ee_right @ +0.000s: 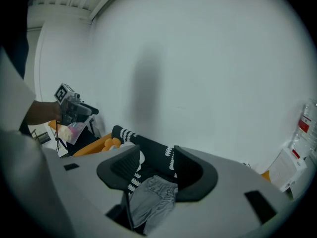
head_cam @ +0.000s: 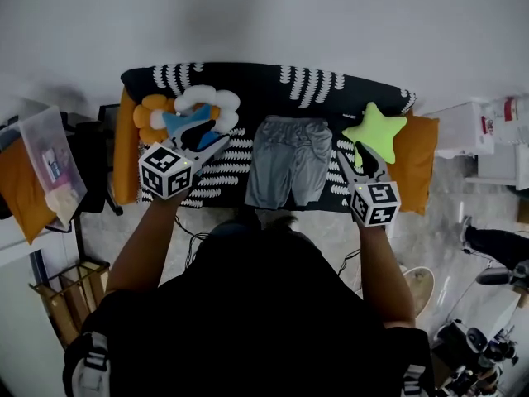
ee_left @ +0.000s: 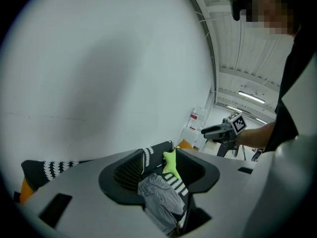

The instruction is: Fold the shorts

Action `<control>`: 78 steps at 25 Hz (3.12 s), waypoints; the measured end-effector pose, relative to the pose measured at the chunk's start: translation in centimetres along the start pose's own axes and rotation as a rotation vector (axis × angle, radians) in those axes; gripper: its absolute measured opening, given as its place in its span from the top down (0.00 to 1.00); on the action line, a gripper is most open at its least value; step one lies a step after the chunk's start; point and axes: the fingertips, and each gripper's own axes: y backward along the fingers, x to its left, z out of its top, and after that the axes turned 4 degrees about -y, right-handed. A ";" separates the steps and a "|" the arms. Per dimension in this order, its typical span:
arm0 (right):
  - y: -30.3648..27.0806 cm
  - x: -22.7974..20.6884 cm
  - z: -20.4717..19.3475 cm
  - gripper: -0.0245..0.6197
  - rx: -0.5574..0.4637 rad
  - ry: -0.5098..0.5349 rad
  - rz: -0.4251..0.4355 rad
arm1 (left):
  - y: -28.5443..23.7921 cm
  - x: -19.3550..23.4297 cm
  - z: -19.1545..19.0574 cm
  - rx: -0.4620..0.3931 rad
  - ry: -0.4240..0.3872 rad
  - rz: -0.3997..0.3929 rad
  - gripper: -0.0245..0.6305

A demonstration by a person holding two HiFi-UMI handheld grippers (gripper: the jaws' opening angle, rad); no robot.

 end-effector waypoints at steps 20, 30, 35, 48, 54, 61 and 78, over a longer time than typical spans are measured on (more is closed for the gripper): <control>-16.5 -4.0 -1.3 0.62 0.137 0.237 0.304 | -4.1 4.1 -5.6 0.065 0.169 0.282 0.62; -24.1 -4.0 -7.8 0.62 0.276 0.475 0.404 | -6.3 5.7 -12.8 0.118 0.275 0.356 0.62; -27.7 -2.6 -11.8 0.62 0.329 0.559 0.477 | -7.0 7.3 -17.9 0.168 0.315 0.396 0.62; -37.2 2.6 -22.7 0.62 0.441 0.709 0.608 | -9.4 10.2 -34.1 0.290 0.443 0.443 0.62; -41.7 2.8 -26.6 0.63 0.492 0.767 0.627 | -11.2 9.8 -41.3 0.333 0.512 0.455 0.62; -45.9 3.0 -30.8 0.64 0.533 0.827 0.639 | -13.8 8.0 -49.9 0.438 0.499 0.384 0.61; -56.5 3.8 -40.2 0.65 0.609 1.214 0.759 | -19.8 1.9 -64.7 0.576 0.606 0.213 0.58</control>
